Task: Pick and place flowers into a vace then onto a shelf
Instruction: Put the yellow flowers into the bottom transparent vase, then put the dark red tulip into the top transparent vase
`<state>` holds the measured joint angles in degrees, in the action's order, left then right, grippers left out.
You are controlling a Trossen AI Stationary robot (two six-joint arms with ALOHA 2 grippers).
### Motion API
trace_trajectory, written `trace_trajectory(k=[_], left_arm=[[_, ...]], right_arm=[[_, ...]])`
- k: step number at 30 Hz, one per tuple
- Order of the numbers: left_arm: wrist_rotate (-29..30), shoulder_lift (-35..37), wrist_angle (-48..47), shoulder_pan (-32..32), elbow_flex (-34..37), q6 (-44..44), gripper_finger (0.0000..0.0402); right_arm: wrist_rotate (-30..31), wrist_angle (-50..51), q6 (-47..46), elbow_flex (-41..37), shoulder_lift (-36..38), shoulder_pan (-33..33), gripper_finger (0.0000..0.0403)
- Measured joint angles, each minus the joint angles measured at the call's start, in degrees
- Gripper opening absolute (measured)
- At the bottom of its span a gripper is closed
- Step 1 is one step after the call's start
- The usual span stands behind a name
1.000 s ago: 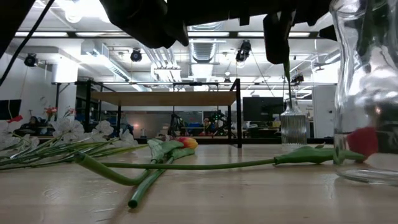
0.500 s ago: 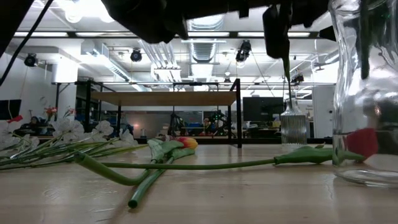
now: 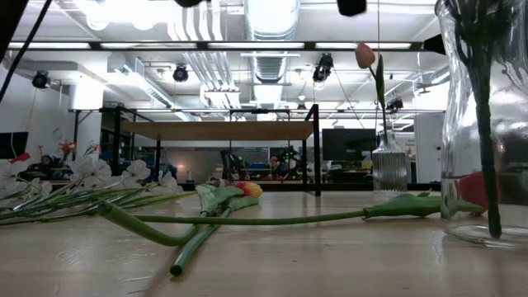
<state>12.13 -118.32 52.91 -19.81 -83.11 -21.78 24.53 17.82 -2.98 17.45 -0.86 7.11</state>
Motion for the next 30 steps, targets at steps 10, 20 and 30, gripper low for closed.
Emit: trace_trajectory(k=[10,20,30], left_arm=[[-0.02,15.03,-8.48,0.00,10.85,-0.02,0.0193],[20.70,30.61,-11.88,-0.06,28.39,-17.68,0.0193],[22.13,30.65,-40.86,-0.02,28.68,-46.88,0.0178]], right_arm=[[0.00,0.00,0.00,0.00,0.00,0.00,0.0009],[-0.02,-0.02,0.00,0.00,0.00,0.00,0.0009],[-0.02,-0.02,0.02,0.00,-0.02,0.00,0.0009]])
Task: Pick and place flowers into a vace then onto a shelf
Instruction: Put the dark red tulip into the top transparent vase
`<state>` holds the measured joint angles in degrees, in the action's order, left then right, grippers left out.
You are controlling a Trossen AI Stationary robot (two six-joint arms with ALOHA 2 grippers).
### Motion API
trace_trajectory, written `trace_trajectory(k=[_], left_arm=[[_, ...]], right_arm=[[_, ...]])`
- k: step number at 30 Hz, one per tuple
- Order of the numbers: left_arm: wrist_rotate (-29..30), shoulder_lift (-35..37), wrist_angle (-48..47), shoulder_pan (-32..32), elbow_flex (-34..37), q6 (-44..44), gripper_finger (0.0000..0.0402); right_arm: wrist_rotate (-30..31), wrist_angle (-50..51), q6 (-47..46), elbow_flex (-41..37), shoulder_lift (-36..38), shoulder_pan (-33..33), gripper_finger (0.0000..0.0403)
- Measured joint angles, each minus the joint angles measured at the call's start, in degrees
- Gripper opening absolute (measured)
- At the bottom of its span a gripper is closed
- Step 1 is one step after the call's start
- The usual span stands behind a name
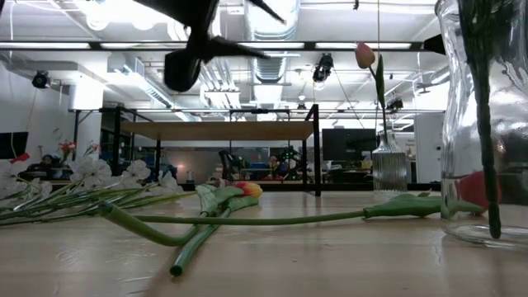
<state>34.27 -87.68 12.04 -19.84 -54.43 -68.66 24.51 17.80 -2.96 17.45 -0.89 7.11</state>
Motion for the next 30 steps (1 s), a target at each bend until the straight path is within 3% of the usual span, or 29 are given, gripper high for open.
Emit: trace_trajectory(k=[6,10,16,20,26,30], left_arm=[[-0.91,-3.20,-35.16,0.00,-13.93,-12.59,0.0164],[-2.55,-6.48,-48.79,0.00,-21.60,-15.92,0.0164],[-3.01,-12.18,-50.79,0.00,-26.97,-15.96,0.0164],[-8.28,-16.14,-50.57,0.02,-29.17,-16.38,0.0164],[-16.01,-21.11,-50.61,0.28,-29.99,-24.56,0.0164],[-16.29,-22.25,-50.59,0.28,-29.95,-27.80,0.0164]], right_arm=[[0.00,0.00,0.00,0.00,0.00,-0.02,0.0009],[0.02,0.00,0.20,0.00,0.00,0.00,0.0009],[0.02,0.02,0.15,0.00,0.00,0.00,0.0009],[0.02,0.04,0.11,0.00,0.00,0.00,0.0009],[0.02,0.29,0.08,0.00,-0.02,0.00,0.0009],[0.02,0.42,0.02,0.00,-0.02,0.00,0.0009]])
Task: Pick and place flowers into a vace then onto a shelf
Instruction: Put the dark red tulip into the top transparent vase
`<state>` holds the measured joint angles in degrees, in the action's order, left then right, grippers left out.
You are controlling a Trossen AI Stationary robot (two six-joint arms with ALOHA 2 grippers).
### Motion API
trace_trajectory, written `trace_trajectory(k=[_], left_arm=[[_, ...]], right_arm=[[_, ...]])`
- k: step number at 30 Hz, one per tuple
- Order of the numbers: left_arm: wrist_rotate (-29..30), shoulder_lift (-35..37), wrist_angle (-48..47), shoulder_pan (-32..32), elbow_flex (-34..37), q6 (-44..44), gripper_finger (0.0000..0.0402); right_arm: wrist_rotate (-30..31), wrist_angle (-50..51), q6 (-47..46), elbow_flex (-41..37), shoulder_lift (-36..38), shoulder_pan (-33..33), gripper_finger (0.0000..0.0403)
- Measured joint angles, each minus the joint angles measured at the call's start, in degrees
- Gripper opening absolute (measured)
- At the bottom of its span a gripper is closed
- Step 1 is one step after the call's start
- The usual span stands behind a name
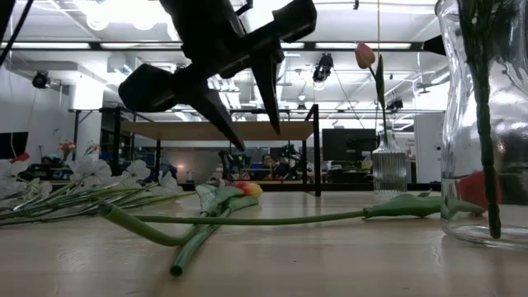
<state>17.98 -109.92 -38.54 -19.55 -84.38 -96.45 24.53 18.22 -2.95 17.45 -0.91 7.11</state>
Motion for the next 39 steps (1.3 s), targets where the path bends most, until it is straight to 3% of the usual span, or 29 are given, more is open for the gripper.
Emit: trace_trajectory(k=[16,27,34,39], left_arm=[[-0.57,-1.69,0.38,0.00,1.38,-2.66,0.0164],[-1.92,-1.70,4.08,-0.26,6.25,-2.16,0.0164],[-3.03,-1.69,14.94,-0.33,10.54,-0.90,0.0164],[-3.02,-1.69,16.06,-0.35,12.28,-3.30,0.0164]], right_arm=[[0.04,0.01,-0.05,-0.57,-0.28,-0.01,0.0009],[0.04,-0.13,0.00,-0.57,-0.33,0.00,0.0009],[0.04,-0.20,0.16,-0.59,-0.33,0.00,0.0009],[0.04,-0.22,0.16,-0.57,-0.33,0.00,0.0009]])
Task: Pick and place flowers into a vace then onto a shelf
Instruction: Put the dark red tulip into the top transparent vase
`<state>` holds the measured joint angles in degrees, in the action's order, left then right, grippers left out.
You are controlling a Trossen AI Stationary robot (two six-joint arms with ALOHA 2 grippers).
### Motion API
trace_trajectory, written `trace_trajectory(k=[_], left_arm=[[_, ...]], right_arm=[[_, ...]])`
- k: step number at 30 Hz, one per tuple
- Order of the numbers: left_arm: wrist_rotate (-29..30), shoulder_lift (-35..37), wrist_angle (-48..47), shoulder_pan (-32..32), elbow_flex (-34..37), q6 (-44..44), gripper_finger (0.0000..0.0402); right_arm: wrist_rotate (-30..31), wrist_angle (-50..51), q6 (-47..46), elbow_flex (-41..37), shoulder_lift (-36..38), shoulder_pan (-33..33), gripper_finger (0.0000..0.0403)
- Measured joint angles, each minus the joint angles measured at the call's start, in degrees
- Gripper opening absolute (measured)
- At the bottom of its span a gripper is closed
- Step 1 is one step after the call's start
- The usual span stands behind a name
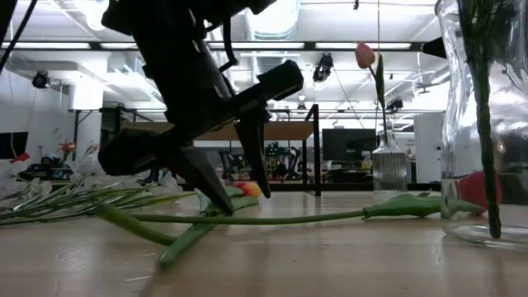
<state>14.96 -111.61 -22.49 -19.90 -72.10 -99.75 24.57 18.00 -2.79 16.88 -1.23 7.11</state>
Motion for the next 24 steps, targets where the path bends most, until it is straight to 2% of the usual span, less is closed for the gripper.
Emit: trace_trajectory(k=[12,24], left_arm=[[-0.11,0.02,-0.61,-0.02,-2.75,3.24,0.0163],[-0.11,0.02,-2.62,-0.02,-2.77,2.16,0.0164]], right_arm=[[0.01,-0.15,0.01,0.02,0.02,-0.02,0.0009],[0.01,-0.15,-0.02,0.02,0.02,0.00,0.0009]])
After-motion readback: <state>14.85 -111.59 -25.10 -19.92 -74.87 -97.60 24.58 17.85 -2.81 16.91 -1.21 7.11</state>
